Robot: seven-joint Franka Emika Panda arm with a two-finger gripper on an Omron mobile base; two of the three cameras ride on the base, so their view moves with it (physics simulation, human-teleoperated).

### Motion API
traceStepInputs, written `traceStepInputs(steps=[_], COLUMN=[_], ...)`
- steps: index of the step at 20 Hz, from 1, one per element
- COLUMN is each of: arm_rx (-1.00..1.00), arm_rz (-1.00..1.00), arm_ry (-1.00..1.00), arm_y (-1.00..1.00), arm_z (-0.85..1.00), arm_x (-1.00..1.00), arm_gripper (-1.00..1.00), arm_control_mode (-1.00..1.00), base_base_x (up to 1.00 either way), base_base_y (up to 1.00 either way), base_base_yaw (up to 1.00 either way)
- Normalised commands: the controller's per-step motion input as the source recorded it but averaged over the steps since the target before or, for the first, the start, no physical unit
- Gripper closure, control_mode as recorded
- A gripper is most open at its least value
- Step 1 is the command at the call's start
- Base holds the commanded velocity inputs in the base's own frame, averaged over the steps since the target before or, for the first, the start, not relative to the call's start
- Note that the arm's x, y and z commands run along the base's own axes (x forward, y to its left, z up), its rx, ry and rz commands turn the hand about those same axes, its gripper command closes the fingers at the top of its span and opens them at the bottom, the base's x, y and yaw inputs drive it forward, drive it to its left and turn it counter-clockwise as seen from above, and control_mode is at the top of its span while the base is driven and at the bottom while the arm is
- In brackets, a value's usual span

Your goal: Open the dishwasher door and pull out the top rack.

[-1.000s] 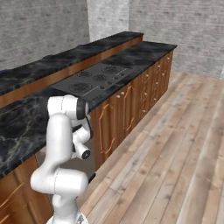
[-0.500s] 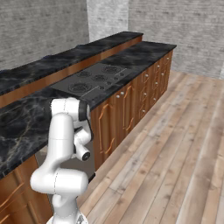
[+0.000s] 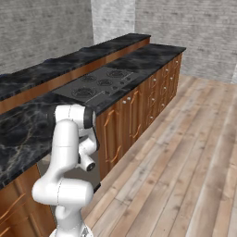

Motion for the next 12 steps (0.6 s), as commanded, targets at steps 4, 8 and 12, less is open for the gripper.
traceStepInputs(steps=[4, 8, 12], arm_rx=[-0.20, -0.19, -0.13], arm_rz=[-0.06, -0.05, -0.03], arm_ry=[0.00, 0.00, 0.00], arm_y=[-0.01, -0.25, -0.45], arm_z=[0.00, 0.00, -0.02], arm_x=[0.00, 0.00, 0.00], arm_gripper=[1.00, 1.00, 1.00], arm_control_mode=[-1.00, -1.00, -1.00], base_base_x=[0.00, 0.00, 0.00], base_base_y=[0.00, 0.00, 0.00], base_base_yaw=[0.00, 0.00, 0.00])
